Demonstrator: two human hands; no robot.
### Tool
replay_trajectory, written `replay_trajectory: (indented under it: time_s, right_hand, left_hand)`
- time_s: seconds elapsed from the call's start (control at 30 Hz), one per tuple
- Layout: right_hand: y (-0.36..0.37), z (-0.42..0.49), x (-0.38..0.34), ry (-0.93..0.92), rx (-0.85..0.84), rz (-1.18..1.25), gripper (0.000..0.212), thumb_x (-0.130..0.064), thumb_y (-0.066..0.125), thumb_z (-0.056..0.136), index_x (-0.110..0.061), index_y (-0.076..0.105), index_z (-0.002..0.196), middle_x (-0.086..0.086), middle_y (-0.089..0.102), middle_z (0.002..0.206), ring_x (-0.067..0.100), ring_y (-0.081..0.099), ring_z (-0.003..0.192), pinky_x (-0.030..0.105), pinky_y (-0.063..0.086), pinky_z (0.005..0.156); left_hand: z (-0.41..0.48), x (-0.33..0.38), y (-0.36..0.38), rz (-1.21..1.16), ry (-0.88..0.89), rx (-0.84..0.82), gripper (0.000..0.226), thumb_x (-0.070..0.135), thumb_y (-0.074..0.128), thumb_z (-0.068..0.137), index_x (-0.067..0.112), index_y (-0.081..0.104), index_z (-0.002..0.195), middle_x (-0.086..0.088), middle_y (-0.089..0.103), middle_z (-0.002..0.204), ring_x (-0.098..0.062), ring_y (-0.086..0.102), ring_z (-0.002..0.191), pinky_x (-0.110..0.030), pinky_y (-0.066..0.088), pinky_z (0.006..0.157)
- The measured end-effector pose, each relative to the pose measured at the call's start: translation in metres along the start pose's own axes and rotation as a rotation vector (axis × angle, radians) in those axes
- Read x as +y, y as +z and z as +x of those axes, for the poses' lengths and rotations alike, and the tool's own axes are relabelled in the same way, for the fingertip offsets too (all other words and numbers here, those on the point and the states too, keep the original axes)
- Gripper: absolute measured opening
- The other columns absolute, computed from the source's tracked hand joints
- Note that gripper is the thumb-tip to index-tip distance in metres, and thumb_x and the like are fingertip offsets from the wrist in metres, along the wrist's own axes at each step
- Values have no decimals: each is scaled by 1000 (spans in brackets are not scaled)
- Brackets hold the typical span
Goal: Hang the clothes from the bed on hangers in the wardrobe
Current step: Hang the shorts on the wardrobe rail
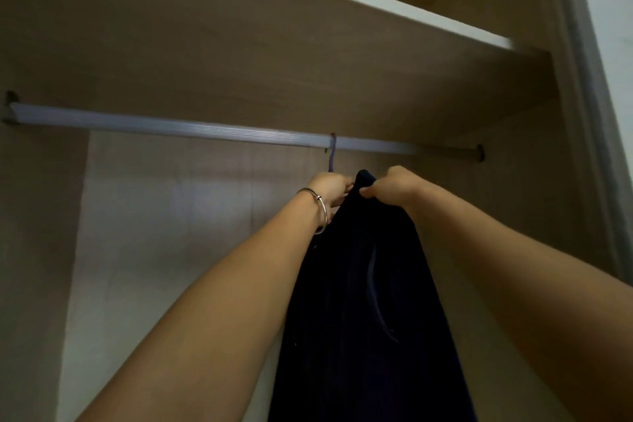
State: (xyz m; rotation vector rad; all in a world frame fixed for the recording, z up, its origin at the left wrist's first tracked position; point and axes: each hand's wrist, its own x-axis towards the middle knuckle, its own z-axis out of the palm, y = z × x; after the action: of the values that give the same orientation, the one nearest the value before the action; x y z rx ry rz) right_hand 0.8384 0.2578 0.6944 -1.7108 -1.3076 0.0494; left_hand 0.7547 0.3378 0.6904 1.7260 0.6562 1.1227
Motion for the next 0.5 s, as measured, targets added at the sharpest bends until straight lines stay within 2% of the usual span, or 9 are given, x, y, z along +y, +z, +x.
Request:
replay_trajectory:
  time_s: [0.07,0.13,0.17,0.23,0.27,0.3,0.37,0.43,0.5]
  right_hand:
    - [-13,7,13,1,46,-124,38,-24,59,89,6,57,113,17,60,109,28,59,97,32,43,75]
    - [-25,12,26,1,74,-221,39,-28,61,88,4,60,110,15,59,100,29,59,95,30,42,69]
    - [-30,14,33,-5,91,-268,39,-31,62,87,2,62,107,12,57,92,28,58,88,28,41,63]
    - [-39,16,48,-11,133,-345,36,-36,64,84,-3,64,98,8,56,83,26,55,78,28,40,56]
    - [-41,16,55,-3,144,-362,35,-39,65,83,-6,64,95,8,57,83,26,56,79,29,42,60]
    - [-42,17,63,9,146,-367,36,-41,66,81,-8,63,93,7,59,86,26,58,81,31,46,65]
    - [-44,16,78,38,147,-341,39,-45,66,79,-10,64,96,8,63,94,28,62,89,38,52,77]
    - [-45,12,90,51,168,-275,39,-44,65,80,-10,64,99,8,64,99,26,62,91,41,54,85]
    - [-47,5,100,33,190,-218,34,-39,63,84,-11,65,102,8,64,102,23,60,91,37,52,85]
  left_hand:
    - [6,-2,19,-4,-13,-43,28,9,39,92,17,48,66,3,54,64,-9,48,60,-15,41,36]
    - [15,-4,38,-11,-21,-80,32,9,36,93,18,49,66,3,52,66,-9,47,58,-10,38,32]
    - [19,-6,46,-24,-22,-107,33,10,34,94,19,49,67,3,54,62,-9,49,54,-8,36,29]
    - [24,-12,61,-53,-20,-160,34,10,32,96,20,47,67,8,57,40,-5,53,38,-7,32,24]
    - [26,-15,66,-56,-19,-172,32,11,32,96,20,48,69,10,55,33,-3,52,35,-8,32,24]
    - [28,-19,70,-43,-12,-181,29,11,33,95,20,51,73,11,56,34,-4,51,41,-9,36,28]
    - [31,-31,75,22,26,-183,25,11,36,93,22,58,98,4,63,63,-10,49,64,-19,40,50]
    - [31,-47,73,102,55,-198,33,9,40,91,16,57,118,-4,58,92,-16,50,78,-23,35,58]
    - [28,-64,66,170,51,-210,28,7,40,91,13,62,107,-7,58,96,-19,53,83,-21,41,55]
